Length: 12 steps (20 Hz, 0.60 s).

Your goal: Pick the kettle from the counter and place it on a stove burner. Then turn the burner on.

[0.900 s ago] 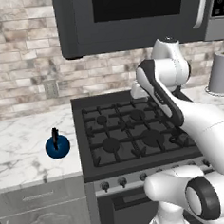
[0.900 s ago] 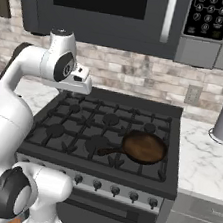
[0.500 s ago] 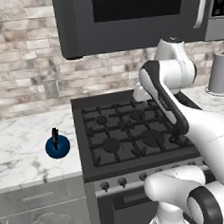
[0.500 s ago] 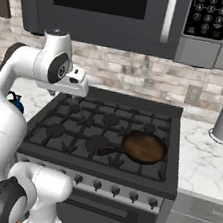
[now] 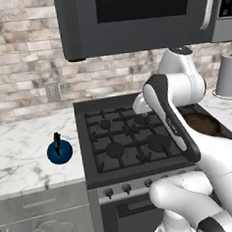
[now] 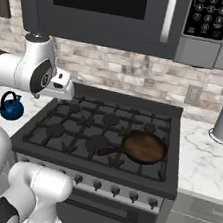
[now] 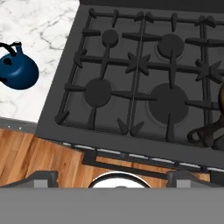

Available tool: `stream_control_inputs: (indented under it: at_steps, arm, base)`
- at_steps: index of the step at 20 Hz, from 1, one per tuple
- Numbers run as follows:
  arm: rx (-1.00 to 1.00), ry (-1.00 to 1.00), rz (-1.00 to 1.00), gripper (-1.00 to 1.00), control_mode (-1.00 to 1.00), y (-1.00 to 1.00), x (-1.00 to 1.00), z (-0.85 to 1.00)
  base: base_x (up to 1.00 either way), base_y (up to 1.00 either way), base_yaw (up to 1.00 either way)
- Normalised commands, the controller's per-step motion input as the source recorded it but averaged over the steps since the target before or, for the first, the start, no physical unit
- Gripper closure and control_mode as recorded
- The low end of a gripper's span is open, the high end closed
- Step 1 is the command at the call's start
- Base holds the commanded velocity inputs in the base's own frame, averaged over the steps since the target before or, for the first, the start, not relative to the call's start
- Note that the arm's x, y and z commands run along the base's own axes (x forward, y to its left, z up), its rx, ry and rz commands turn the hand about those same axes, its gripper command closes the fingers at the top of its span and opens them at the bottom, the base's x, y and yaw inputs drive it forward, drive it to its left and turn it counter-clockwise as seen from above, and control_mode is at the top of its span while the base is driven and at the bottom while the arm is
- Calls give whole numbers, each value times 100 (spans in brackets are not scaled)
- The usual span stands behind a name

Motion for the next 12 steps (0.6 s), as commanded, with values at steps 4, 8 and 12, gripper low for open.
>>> stream_control_inputs:
  at_steps: [4,8,12]
  arm:
    - [2,0,0,-100,-100,70,-3,0]
    - [3,0,0,-100,-100,79,-1,0]
    - [2,0,0,-100,-100,88,0,0]
  base:
    - [0,0,0]
    - [0,0,0]
    - [0,0,0]
